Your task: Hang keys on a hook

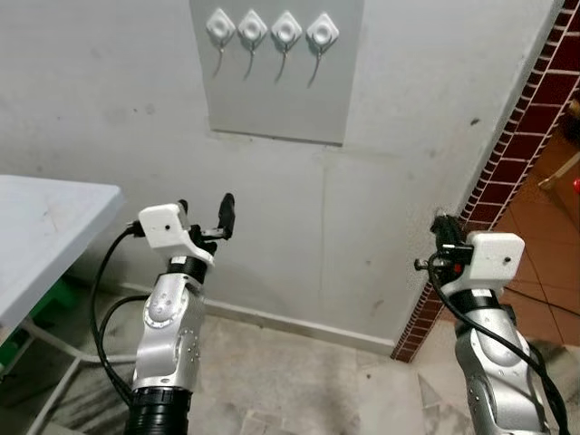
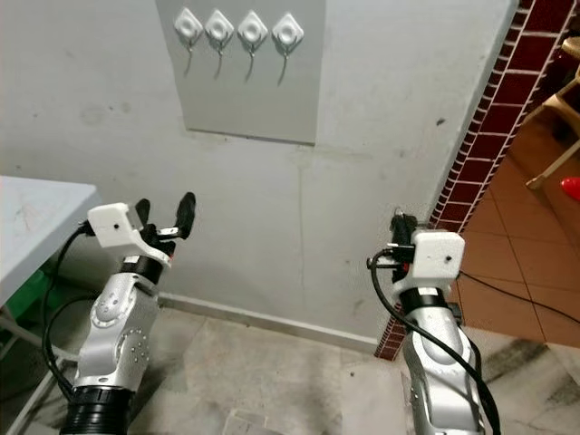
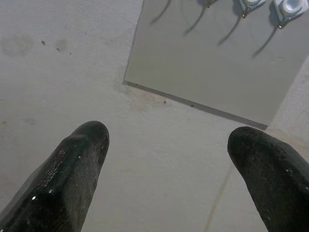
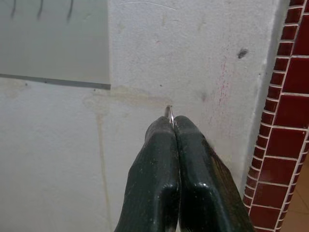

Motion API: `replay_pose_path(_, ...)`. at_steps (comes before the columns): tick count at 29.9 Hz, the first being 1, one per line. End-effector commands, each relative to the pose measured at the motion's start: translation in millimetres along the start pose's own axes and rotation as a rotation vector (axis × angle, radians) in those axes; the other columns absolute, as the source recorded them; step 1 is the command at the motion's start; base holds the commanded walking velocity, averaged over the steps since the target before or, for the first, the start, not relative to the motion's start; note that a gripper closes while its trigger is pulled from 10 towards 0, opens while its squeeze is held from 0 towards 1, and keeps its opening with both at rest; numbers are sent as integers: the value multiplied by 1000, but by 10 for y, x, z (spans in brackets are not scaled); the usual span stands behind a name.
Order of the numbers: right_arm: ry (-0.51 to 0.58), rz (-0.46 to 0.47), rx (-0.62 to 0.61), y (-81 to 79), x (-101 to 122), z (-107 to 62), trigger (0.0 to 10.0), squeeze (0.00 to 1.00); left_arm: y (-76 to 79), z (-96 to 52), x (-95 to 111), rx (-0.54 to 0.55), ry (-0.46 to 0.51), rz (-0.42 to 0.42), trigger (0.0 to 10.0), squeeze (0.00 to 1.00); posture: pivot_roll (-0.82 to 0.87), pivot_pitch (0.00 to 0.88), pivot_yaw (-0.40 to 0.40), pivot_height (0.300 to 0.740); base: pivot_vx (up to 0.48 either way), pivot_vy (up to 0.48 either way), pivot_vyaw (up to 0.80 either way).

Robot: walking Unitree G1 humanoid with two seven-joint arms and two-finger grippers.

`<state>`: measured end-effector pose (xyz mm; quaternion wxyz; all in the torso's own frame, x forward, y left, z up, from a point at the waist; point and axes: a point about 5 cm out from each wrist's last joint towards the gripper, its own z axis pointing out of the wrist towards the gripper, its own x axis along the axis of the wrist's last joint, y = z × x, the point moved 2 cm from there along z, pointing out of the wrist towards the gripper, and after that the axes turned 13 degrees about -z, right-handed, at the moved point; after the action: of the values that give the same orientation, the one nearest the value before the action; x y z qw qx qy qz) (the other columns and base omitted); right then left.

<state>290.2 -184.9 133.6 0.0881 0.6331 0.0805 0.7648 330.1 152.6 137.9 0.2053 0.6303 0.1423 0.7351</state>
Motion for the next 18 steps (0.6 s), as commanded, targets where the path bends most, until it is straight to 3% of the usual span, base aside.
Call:
replay_pose_path(1, 13, -1, 4, 9, 25, 18, 10000, 0, 12, 17, 7, 8, -5, 0, 10000, 0, -74, 0, 21, 740, 0, 0, 0)
replay_pose_path(18, 7, -10, 5, 21, 17, 9, 10000, 0, 19, 15, -40, 11, -24, -27, 10000, 0, -81, 0, 15, 740, 0, 0, 0)
